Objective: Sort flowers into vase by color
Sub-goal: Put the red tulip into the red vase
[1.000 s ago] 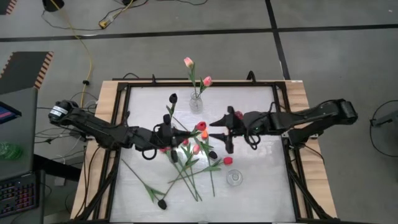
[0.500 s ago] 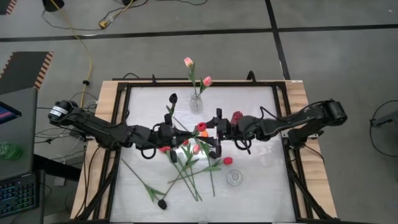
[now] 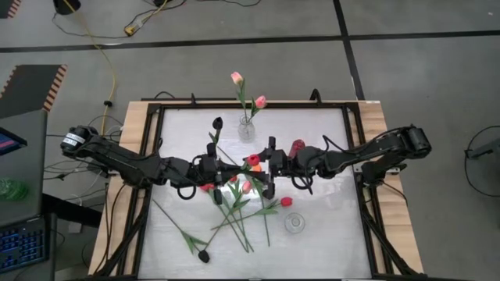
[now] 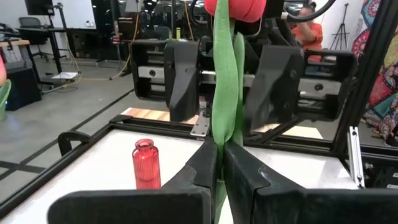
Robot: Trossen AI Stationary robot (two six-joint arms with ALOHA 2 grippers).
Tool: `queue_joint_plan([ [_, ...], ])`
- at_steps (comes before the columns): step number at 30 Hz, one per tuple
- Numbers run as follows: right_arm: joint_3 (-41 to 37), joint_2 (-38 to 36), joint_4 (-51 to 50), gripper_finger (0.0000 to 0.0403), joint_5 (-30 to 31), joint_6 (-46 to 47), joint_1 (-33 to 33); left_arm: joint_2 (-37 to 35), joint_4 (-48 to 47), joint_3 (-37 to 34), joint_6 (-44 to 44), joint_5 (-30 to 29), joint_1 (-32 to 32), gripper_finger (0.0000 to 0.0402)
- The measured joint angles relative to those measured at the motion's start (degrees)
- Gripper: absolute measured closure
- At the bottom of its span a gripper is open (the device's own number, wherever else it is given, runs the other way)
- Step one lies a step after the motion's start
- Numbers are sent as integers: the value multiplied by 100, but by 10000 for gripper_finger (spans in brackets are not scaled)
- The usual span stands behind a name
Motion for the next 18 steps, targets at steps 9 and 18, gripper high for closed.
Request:
queue_joint_plan([
  [9,0,-9,-6,299,-8,2,-2,0,-1,-2,-12,59,0,389],
  [18,0,-9,-23,374,-35,-195,0,0,-2,-4,-19,214,2,332],
])
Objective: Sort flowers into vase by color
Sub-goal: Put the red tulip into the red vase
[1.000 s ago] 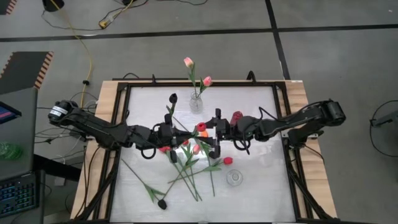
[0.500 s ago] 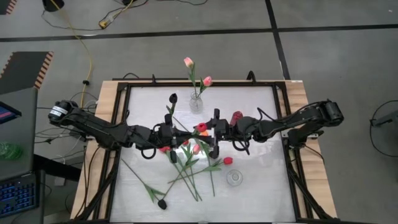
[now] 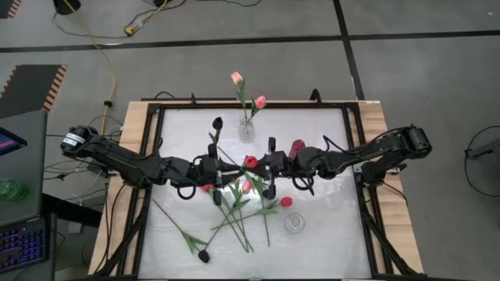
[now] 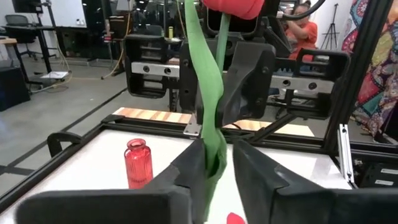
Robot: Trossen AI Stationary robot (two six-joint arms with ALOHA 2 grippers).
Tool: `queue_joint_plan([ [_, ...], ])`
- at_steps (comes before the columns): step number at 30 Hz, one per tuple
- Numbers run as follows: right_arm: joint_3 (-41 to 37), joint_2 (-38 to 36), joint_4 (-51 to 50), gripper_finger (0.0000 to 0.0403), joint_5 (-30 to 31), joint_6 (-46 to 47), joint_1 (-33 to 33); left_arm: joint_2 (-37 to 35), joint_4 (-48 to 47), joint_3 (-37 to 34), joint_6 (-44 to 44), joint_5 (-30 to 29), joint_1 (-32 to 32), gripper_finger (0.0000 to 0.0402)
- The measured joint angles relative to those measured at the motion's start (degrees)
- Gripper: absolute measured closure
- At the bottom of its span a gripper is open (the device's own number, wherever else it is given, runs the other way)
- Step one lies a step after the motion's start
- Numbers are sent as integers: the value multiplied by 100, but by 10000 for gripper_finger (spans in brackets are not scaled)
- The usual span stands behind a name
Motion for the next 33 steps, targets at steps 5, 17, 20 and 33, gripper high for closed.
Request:
queue_joint_plan([
  [5,0,-158,-427,367,18,-181,0,-2,-281,0,-221,44,-13,288],
  [17,-2,-1949,-2887,367,438,-200,-400,-2,-1228,0,-589,83,-13,264],
  [20,0,-2438,-3389,365,561,-198,-585,-2,-1233,0,-588,83,-13,264],
  [33,0,-3881,-4712,366,562,-182,-1425,-2,-1244,0,-606,87,-13,264],
])
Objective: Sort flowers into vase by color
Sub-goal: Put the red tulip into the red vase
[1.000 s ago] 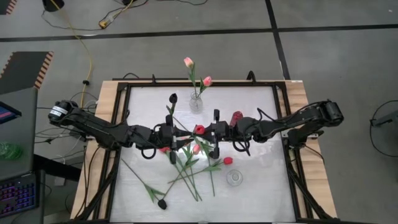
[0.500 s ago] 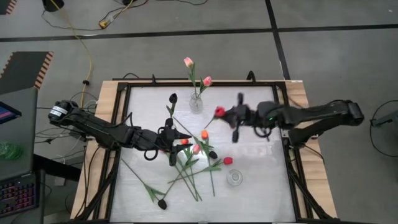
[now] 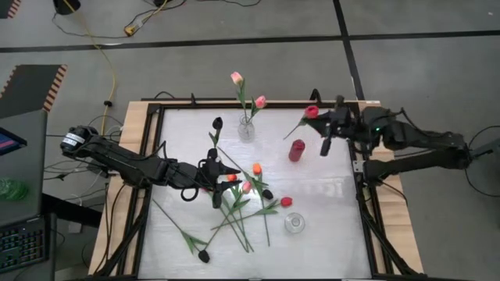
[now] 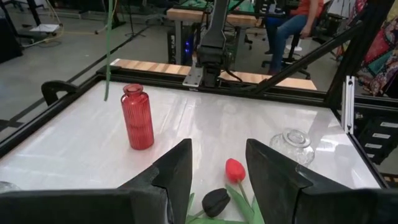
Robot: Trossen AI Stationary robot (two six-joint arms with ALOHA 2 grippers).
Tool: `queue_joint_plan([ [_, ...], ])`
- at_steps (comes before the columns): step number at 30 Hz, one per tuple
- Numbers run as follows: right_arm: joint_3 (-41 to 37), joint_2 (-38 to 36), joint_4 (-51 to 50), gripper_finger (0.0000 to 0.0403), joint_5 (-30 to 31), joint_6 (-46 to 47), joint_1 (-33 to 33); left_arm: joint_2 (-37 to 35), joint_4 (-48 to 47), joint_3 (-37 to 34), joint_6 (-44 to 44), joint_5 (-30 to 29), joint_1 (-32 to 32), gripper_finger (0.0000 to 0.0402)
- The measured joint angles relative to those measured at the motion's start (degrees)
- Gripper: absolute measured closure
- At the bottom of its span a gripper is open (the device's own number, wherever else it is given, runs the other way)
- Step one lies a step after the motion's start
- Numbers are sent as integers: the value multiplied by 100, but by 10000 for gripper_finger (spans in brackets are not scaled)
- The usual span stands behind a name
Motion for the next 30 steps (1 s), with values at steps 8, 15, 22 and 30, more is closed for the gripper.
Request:
queue_joint_plan([
  [8,0,-339,-496,366,-16,288,-253,0,2,0,-102,2,0,264],
  [15,0,-520,-615,366,-28,312,-271,0,2,0,-109,2,0,264],
  [22,0,-750,-693,366,-28,456,-269,0,2,0,-109,2,0,264],
  [30,0,-883,-1044,366,-31,633,-269,0,4,0,-109,2,0,264],
])
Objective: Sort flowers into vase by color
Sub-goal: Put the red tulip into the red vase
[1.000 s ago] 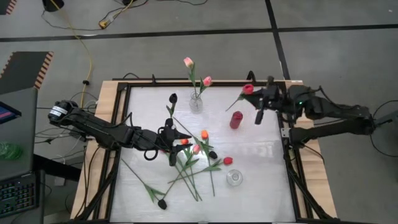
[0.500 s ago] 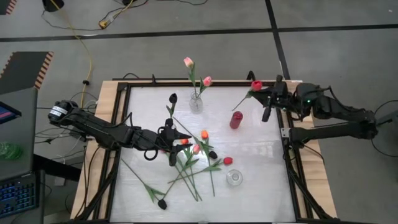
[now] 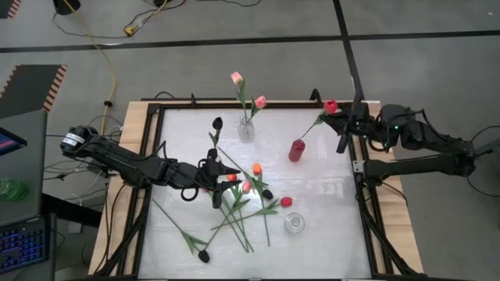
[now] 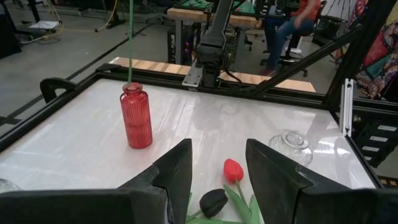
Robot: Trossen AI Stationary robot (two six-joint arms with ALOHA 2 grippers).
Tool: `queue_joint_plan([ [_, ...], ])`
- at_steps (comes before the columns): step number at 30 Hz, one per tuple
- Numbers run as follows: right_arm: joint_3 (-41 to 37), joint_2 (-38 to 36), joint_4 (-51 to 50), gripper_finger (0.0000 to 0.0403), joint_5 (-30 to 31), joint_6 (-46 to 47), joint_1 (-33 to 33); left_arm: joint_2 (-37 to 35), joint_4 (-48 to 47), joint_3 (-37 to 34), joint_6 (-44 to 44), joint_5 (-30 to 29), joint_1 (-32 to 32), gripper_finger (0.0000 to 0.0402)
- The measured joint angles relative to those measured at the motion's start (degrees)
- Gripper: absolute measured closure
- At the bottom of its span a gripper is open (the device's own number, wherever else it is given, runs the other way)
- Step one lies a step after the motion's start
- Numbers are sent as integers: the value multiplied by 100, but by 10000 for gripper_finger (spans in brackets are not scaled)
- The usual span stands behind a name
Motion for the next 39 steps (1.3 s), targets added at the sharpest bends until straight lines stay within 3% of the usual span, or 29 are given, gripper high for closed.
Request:
queue_joint_plan([
  [26,0,-99,-454,366,-2,129,0,0,0,0,-149,2,-2,264],
  [39,0,400,-344,351,-4,109,0,0,-2,0,-149,0,-2,264],
])
